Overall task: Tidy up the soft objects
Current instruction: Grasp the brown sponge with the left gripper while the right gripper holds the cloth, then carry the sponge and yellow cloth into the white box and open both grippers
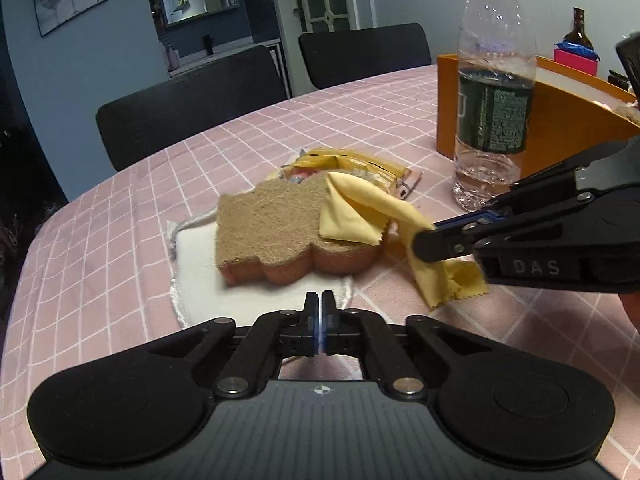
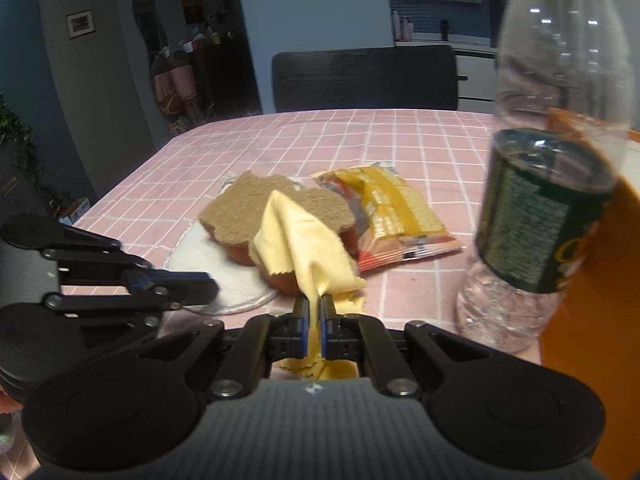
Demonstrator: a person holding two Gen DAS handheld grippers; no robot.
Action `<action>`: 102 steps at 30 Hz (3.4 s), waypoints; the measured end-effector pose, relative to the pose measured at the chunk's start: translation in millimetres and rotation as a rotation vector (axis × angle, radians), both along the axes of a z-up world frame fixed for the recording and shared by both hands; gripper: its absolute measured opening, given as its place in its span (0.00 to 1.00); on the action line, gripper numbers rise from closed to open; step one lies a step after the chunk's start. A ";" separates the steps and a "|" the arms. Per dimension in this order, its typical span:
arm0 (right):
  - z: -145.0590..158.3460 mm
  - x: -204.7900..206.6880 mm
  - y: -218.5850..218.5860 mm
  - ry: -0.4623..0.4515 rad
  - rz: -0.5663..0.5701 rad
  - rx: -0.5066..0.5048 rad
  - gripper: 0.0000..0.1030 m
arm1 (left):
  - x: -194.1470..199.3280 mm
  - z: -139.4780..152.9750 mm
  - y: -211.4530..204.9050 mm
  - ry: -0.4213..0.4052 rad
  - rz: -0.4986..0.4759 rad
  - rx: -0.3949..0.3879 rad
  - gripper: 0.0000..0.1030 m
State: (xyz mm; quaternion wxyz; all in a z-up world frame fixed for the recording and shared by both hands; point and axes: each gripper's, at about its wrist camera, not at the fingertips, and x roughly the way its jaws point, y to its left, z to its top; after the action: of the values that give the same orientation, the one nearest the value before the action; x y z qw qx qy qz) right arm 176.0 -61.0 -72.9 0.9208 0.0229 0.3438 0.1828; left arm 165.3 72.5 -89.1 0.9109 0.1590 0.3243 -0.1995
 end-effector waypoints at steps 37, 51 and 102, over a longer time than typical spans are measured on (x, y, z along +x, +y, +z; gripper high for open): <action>14.2 -4.3 -8.7 -0.035 -0.056 0.012 0.02 | -10.1 13.2 -2.1 -0.111 0.080 0.114 0.58; 52.8 -100.2 -40.4 -0.116 -0.037 0.045 0.01 | -92.3 27.5 23.8 -0.052 0.371 -0.015 0.58; 95.7 -5.4 -260.4 -0.081 -0.221 -0.197 0.01 | -35.0 63.3 -279.2 -0.454 -0.136 0.418 0.59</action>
State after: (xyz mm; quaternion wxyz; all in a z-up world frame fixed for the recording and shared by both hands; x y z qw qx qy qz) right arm 170.6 -321.4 22.8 0.9462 -0.0374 0.3180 0.0464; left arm 130.3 -206.7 -25.8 0.8922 0.4045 0.1354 -0.1485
